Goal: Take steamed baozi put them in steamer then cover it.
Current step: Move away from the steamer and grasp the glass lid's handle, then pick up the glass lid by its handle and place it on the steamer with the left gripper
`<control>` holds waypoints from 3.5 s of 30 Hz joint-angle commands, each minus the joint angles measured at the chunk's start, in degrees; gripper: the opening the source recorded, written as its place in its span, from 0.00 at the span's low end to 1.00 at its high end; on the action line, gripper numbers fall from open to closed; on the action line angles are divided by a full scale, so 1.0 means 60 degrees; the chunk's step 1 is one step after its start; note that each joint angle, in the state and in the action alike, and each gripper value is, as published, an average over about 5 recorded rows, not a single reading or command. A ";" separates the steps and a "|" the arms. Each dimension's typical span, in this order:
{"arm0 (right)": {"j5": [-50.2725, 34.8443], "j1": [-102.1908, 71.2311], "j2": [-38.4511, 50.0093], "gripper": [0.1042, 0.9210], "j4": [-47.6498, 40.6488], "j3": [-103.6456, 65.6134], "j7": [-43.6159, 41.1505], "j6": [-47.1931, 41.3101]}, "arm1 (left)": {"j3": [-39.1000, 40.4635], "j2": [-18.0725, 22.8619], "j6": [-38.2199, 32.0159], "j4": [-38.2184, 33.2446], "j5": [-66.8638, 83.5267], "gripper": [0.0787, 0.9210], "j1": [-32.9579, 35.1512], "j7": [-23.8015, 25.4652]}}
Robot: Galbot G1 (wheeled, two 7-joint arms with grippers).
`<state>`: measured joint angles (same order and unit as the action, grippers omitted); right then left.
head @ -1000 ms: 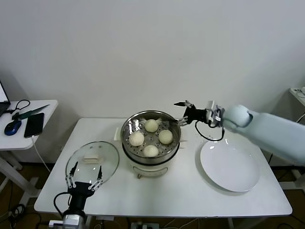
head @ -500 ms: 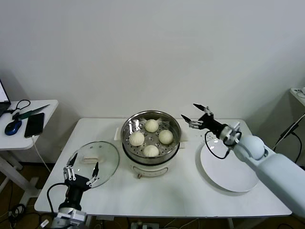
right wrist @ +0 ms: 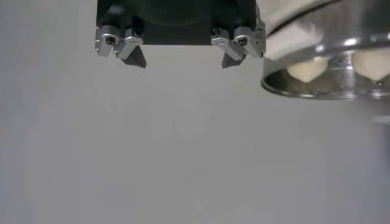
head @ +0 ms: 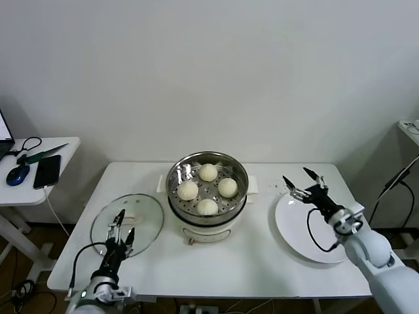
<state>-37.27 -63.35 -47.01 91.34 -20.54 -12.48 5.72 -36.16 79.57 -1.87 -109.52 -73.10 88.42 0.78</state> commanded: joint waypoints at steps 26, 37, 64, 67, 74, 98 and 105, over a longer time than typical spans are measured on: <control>0.0987 -0.1397 -0.0913 0.88 -0.0133 -0.1217 -0.0015 -0.0063 | 0.0200 -0.0184 0.0914 0.4830 -0.1603 0.88 -0.3685 -0.1195; 0.1165 -0.1385 -0.1047 0.88 -0.0326 -0.1207 -0.0110 0.0051 | 0.0284 -0.0179 0.1011 0.5230 -0.1525 0.88 -0.3998 -0.1473; 0.1671 -0.1261 -0.1295 0.88 -0.0599 -0.1126 -0.0327 0.0172 | 0.0418 -0.0528 0.0868 0.4099 -0.0679 0.12 -0.3510 -0.1397; 0.1662 -0.1232 -0.1274 0.88 -0.0629 -0.1151 -0.0337 0.0187 | 0.0369 -0.0780 0.1074 0.3246 -0.0381 0.08 -0.3118 -0.1290; 0.1680 -0.1134 -0.1245 0.88 -0.0775 -0.1170 -0.0387 0.0246 | 0.0043 -0.1406 0.2288 0.0973 0.0062 0.08 -0.1723 -0.0978; 0.2044 -0.0562 -0.1271 0.88 -0.1385 -0.0920 -0.0389 0.0293 | 0.3882 -0.4299 0.6702 -0.2277 -0.0072 0.08 -0.3469 0.1339; 0.2221 -0.0526 -0.1441 0.88 -0.1484 -0.0996 -0.0391 0.0365 | 0.6522 -0.3067 0.7613 -0.1380 -0.0876 0.08 -0.6034 0.2963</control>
<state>-24.89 -67.08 -55.10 83.15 -26.62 -14.92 7.81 -20.62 59.21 31.52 -118.49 -72.75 71.57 5.77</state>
